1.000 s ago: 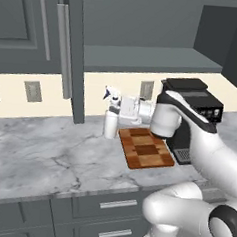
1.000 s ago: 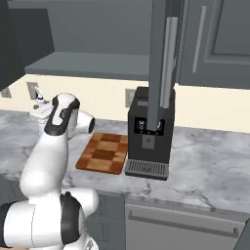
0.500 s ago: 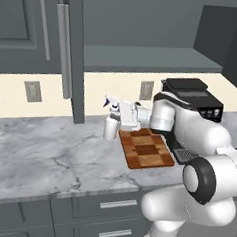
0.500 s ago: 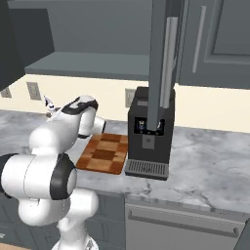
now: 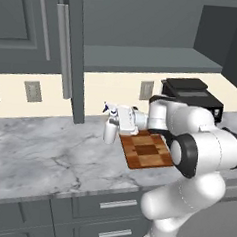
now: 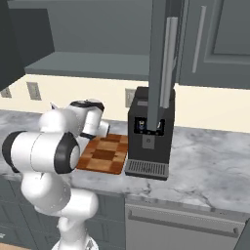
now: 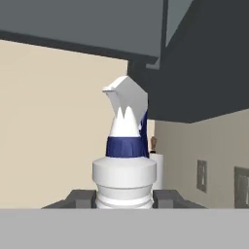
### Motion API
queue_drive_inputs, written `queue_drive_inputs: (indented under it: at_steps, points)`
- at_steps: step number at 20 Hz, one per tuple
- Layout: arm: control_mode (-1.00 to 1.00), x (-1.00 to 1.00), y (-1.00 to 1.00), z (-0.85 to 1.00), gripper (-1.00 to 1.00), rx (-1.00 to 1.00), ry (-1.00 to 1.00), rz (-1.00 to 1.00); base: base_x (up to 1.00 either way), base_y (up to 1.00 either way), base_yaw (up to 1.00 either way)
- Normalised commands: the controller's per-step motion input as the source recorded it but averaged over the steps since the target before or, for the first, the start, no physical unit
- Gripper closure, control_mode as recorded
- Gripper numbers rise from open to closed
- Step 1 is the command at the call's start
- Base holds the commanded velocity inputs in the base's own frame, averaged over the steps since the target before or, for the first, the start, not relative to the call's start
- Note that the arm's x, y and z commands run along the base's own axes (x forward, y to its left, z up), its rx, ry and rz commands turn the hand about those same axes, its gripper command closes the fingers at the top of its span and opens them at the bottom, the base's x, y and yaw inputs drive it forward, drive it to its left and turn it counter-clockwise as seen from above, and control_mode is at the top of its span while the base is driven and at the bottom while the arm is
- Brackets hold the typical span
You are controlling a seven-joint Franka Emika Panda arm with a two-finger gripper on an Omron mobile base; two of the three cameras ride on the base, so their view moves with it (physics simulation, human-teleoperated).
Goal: Grab the spray bottle from the cabinet, then place it next to the cutting board for sanitizing. Then grab the dish brush from the countertop next to the sink and place it next to the cutting board.
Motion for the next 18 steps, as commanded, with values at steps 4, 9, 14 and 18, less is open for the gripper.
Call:
queue_drive_inputs:
  at_steps: [4, 9, 14, 18]
  points:
    - [-1.0, 0.21, -0.02, -0.31, 1.0, 0.0, 0.0, 0.0, 0.0, 0.0, 0.0]
    - [-1.0, 0.11, -0.02, -0.31, 1.0, 0.0, 0.01, 0.0, 0.0, 0.0, 0.0]
    - [-1.0, 0.02, -0.07, -0.24, 1.0, -0.01, 0.03, 0.0, 0.0, 0.0, 0.0]
    - [-1.0, 0.0, 0.0, -0.16, 1.0, -0.04, 0.0, 0.0, 0.0, 0.0, 0.0]
